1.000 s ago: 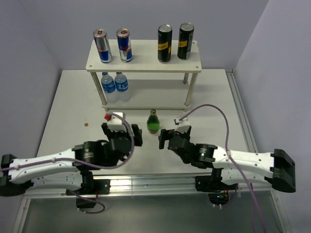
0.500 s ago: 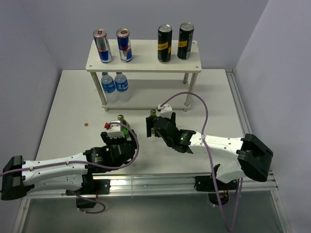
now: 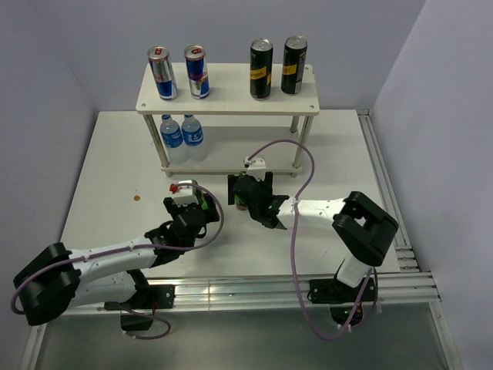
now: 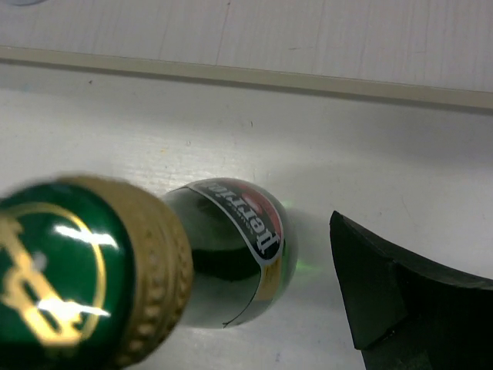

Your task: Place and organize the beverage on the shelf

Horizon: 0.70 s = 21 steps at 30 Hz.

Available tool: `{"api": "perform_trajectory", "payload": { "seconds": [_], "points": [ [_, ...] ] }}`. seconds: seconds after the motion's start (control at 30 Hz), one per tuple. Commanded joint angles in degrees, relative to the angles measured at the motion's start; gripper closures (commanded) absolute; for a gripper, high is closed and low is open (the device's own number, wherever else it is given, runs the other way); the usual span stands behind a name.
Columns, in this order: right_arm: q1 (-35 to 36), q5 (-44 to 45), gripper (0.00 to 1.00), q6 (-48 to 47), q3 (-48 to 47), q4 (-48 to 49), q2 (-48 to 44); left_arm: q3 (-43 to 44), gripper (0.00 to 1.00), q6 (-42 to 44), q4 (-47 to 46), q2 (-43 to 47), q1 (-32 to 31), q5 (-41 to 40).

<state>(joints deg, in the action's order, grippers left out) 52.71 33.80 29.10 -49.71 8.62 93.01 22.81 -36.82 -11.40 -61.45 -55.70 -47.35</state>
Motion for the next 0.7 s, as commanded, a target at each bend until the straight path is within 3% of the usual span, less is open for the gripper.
{"api": "perform_trajectory", "payload": {
  "seconds": [0.0, 0.67],
  "points": [
    [-0.5, 2.67, 0.0, 1.39, -2.76, 2.97, 2.87, -0.22, 0.01, 3.51, -11.88, -4.71, 2.0, 4.64],
    [-0.5, 5.39, 0.05, 2.98, 1.72, 13.26, 9.73, -4.35, 0.01, 6.41, -33.07, -20.81, 4.02, 2.09]
  ]
}}
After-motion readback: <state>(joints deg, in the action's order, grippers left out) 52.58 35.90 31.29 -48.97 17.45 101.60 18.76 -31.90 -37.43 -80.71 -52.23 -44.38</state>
